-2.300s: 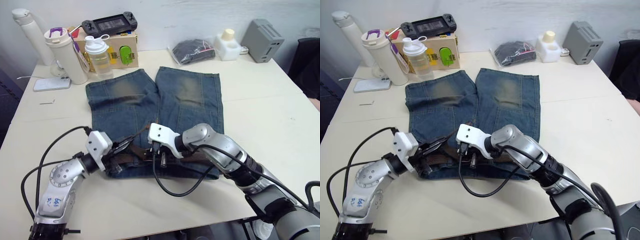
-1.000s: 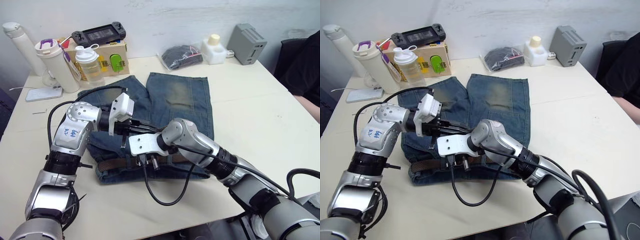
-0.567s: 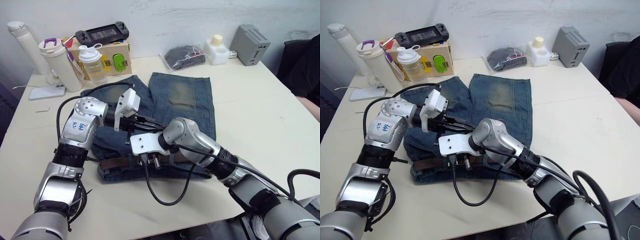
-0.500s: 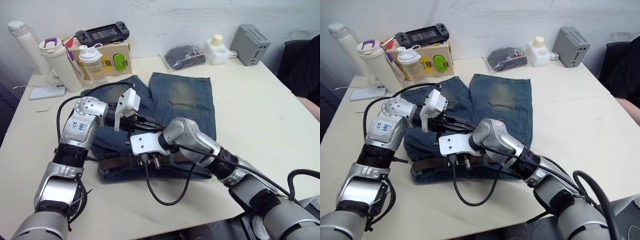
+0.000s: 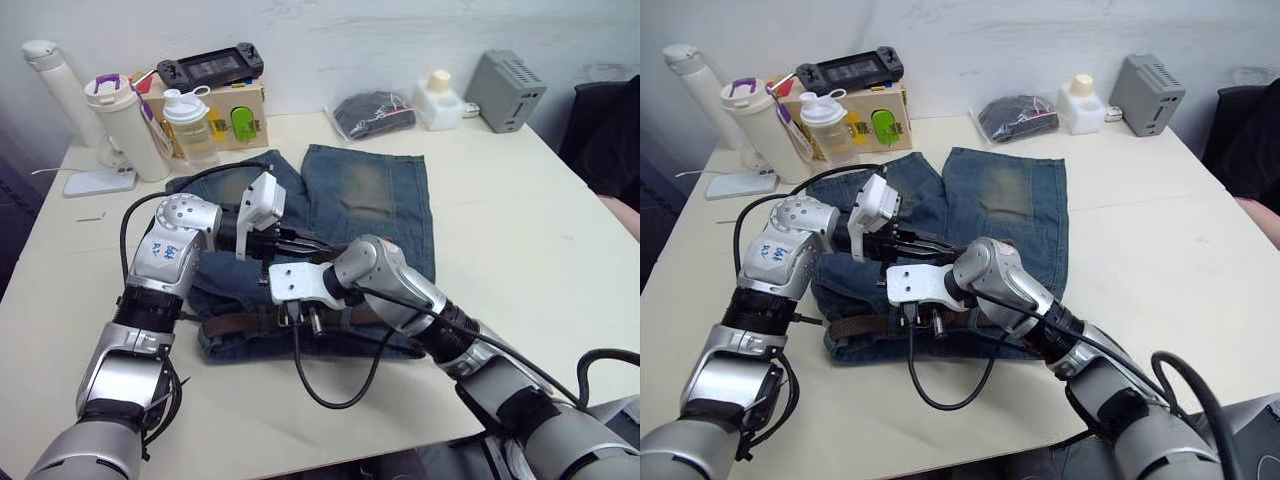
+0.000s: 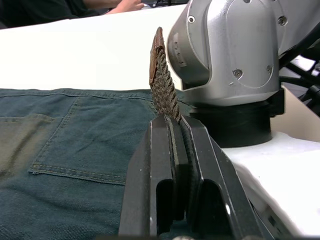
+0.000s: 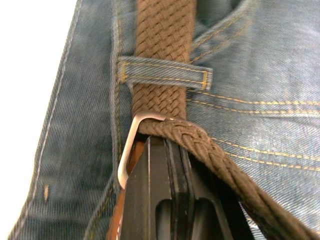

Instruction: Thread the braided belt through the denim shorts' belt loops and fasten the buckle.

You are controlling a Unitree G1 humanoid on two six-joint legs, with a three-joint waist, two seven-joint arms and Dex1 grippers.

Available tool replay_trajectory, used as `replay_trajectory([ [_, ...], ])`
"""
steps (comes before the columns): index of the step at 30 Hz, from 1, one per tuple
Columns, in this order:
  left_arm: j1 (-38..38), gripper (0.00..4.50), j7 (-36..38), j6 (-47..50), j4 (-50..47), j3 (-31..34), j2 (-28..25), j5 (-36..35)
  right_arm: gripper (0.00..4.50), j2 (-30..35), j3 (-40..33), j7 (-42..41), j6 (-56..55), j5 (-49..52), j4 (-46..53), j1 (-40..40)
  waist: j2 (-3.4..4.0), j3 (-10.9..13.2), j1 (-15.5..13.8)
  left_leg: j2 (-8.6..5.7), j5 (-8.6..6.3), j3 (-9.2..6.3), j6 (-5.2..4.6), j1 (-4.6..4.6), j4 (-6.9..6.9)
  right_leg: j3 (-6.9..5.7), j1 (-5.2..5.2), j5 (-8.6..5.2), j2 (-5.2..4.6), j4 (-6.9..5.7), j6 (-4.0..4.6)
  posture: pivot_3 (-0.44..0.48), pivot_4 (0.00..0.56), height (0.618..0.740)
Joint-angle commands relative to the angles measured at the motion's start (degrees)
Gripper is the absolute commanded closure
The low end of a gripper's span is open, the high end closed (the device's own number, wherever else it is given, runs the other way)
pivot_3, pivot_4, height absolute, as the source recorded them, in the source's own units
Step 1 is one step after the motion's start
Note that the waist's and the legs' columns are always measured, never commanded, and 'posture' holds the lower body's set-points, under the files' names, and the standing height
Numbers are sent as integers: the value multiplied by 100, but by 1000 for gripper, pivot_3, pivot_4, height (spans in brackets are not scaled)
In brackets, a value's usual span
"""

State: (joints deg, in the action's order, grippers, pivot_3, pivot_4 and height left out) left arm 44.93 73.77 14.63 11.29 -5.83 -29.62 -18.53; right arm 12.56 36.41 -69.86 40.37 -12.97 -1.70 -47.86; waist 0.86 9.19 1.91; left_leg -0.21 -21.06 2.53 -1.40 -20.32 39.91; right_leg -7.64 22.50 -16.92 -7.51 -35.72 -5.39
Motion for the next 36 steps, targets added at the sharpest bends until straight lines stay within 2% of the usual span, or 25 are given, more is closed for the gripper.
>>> replay_trajectory([
  [1,-107,4500,-563,-458,-834,882,-253,-249,4454,-62,80,207,812,316,78,721,5,9,4,2,-1,0,1,-1,-5,-1,3,-3,1,0,4,0,150,690],
  [4,-707,4500,-878,-366,-1221,1096,-511,-173,4454,99,-521,443,1341,597,825,911,4,26,-33,2,0,-5,2,-12,-5,-4,13,-3,0,1,6,0,150,690],
  [11,-2023,4500,-1463,-411,-2157,1300,-935,146,4454,-116,-1877,1189,2642,1431,2161,948,-27,84,-52,-6,3,-38,-5,-83,18,-16,49,0,-8,9,1,0,150,690],
  [20,-2995,4500,-1739,-714,-2749,1240,-1332,498,4454,93,-2510,2198,3604,2132,3421,1210,-26,106,-50,-9,4,-25,-6,-115,9,-15,95,-1,-5,-1,1,0,150,690],
  [23,-3128,4500,-1810,-728,-2844,1274,-1399,536,3529,514,-2394,2491,3152,2074,4013,1531,-26,125,-79,-10,5,-23,-8,-116,10,-14,94,-1,-7,-1,1,0,150,690],
  [26,-3190,4500,-1945,-523,-2980,1353,-1358,351,2143,1307,-1836,2541,2057,1855,4624,2043,-24,141,-119,-12,5,-22,-9,-116,9,-12,95,0,-8,2,1,0,150,690],
  [28,-3176,4500,-2014,-370,-3063,1391,-1316,203,1284,1740,-1474,2653,1327,1568,4646,2303,-29,144,-152,-10,5,-22,-9,-116,7,-13,96,0,-6,4,1,0,150,690],
  [31,-2980,4500,-2146,-32,-3131,1468,-1253,-85,109,1980,-1132,2815,596,1337,4524,2560,-38,161,-164,-9,7,-12,-6,-115,8,-11,96,0,-4,5,0,0,150,690],
  [36,-2859,4500,-2137,178,-3154,1515,-1359,-252,109,2111,-624,3077,15,803,4273,2618,-42,164,-177,-9,14,-8,-5,-113,12,-10,96,0,-4,-2,-1,0,150,690],
])
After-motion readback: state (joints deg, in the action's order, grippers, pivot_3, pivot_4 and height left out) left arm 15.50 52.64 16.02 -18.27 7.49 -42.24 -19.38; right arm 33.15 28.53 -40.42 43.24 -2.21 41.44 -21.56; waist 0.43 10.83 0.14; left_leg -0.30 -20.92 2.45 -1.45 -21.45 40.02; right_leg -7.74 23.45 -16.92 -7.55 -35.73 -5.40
